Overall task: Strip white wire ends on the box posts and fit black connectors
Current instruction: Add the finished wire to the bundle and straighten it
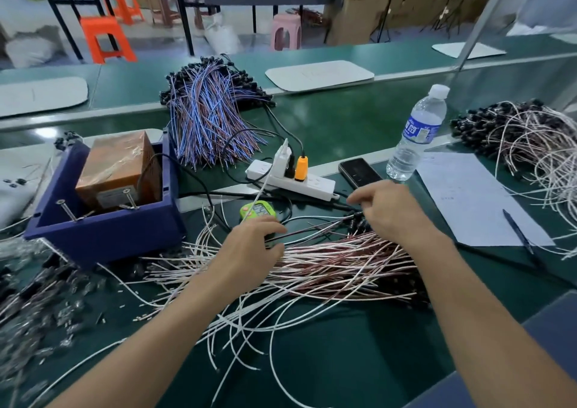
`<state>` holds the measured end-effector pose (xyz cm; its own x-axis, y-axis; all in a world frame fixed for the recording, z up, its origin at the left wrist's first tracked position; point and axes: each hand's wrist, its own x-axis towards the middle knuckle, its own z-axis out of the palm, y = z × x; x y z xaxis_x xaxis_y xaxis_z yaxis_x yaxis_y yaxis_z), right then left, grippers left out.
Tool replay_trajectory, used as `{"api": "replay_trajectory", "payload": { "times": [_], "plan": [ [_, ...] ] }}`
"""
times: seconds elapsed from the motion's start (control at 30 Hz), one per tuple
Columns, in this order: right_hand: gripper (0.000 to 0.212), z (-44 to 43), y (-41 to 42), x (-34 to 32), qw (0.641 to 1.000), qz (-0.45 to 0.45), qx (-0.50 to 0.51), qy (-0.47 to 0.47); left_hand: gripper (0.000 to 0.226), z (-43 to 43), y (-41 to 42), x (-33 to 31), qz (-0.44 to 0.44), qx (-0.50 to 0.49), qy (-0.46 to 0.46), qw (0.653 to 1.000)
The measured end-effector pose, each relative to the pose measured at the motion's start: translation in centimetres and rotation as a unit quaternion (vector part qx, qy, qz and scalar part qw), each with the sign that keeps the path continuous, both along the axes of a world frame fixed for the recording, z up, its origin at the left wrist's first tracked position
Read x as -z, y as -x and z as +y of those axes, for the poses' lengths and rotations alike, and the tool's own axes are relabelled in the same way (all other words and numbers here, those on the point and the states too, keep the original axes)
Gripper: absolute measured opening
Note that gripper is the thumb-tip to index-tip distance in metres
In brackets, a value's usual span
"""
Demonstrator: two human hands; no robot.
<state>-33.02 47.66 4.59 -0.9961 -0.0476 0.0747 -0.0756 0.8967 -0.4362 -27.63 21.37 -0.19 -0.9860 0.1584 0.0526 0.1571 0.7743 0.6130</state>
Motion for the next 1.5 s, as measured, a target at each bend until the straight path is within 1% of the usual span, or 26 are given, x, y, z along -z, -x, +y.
{"api": "replay_trajectory", "payload": {
  "times": [0.07,0.1,0.2,0.3,0.37,0.4,0.47,0.53,0.57,0.6,0.67,0.73,0.77,0.8,0.83,0.87,0.97,1.03,1.1,1.17,1.27,1.33,1.4,1.5],
  "plan": [
    [0.047,-2.2,1.7,1.3,0.992,-0.082,-0.039,-0.088,0.039,0.6,-0.2,0.8,-0.005,0.007,0.021,1.0],
    [0.048,-3.1,2.1,2.0,0.985,-0.105,-0.06,-0.121,0.041,0.7,-0.3,1.1,-0.005,0.008,0.026,1.0],
    [0.035,-4.0,2.2,3.1,0.971,-0.131,-0.102,-0.169,0.05,0.8,-0.8,1.9,0.017,0.016,0.034,0.999],
    [0.039,-2.7,2.1,2.8,0.963,-0.151,-0.107,-0.196,0.055,0.4,-0.9,2.0,0.026,0.023,0.044,0.998],
    [0.04,-2.0,2.0,2.3,0.963,-0.153,-0.1,-0.198,0.053,0.2,-0.9,2.2,0.019,0.028,0.043,0.998],
    [0.037,-2.0,1.8,2.2,0.963,-0.151,-0.095,-0.204,0.049,0.1,-0.9,2.2,0.016,0.031,0.044,0.998],
    [0.027,-2.6,1.2,2.2,0.957,-0.138,-0.09,-0.24,0.04,0.1,-0.8,2.3,0.017,0.038,0.044,0.998],
    [0.011,-3.5,0.4,2.3,0.942,-0.119,-0.105,-0.295,0.036,0.1,-0.7,2.3,0.012,0.037,0.037,0.999],
    [0.007,-4.0,0.0,2.1,0.937,-0.109,-0.111,-0.314,0.034,0.1,-0.7,2.3,0.009,0.038,0.036,0.999],
    [0.008,-4.4,-0.3,2.0,0.935,-0.097,-0.111,-0.324,0.031,0.1,-0.7,2.3,0.008,0.043,0.041,0.998],
    [0.018,-5.6,-0.8,2.0,0.945,-0.069,-0.114,-0.298,0.03,0.2,-0.5,2.3,0.006,0.053,0.065,0.996],
    [0.024,-7.0,-1.7,2.7,0.966,-0.081,-0.135,-0.204,0.032,0.2,-0.4,2.1,0.0,0.057,0.072,0.996],
    [0.024,-7.7,-2.3,3.4,0.972,-0.099,-0.144,-0.158,0.033,0.2,-0.4,2.0,-0.004,0.06,0.066,0.996],
    [0.019,-8.1,-2.9,4.0,0.974,-0.105,-0.151,-0.133,0.034,0.0,-0.3,1.9,-0.005,0.065,0.06,0.996],
    [0.014,-8.2,-3.4,4.7,0.976,-0.094,-0.151,-0.126,0.035,-0.2,-0.4,1.9,0.001,0.07,0.062,0.996],
    [0.014,-8.0,-3.7,5.4,0.979,-0.072,-0.141,-0.129,0.036,-0.4,-0.5,1.9,0.013,0.07,0.076,0.995],
    [0.024,-7.7,-4.6,6.5,0.989,0.002,-0.091,-0.112,0.049,-1.4,-1.3,2.6,0.043,0.057,0.149,0.986],
    [0.028,-8.0,-4.8,6.8,0.991,0.03,-0.068,-0.113,0.048,-1.9,-1.8,3.0,0.055,0.055,0.176,0.981],
    [0.03,-8.5,-4.9,6.8,0.993,0.034,-0.044,-0.109,0.044,-2.1,-2.1,2.9,0.064,0.051,0.189,0.979],
    [0.031,-8.9,-4.9,6.5,0.993,0.03,-0.025,-0.108,0.038,-2.1,-2.4,2.2,0.071,0.039,0.174,0.981],
    [0.028,-9.7,-5.3,6.2,0.993,0.036,-0.021,-0.115,0.033,-2.8,-3.6,1.1,0.095,0.032,0.126,0.987],
    [0.021,-10.8,-6.0,5.6,0.995,0.056,-0.047,-0.062,0.037,-3.6,-4.6,0.2,0.116,0.006,0.077,0.99],
    [0.018,-12.8,-6.8,4.8,0.994,0.074,-0.085,0.014,0.038,-4.9,-5.6,-0.7,0.131,-0.06,0.036,0.989],
    [0.017,-16.7,-8.1,3.3,0.984,0.067,-0.137,0.089,0.031,-7.8,-6.8,-1.8,0.11,-0.15,0.005,0.983]
  ]
}}
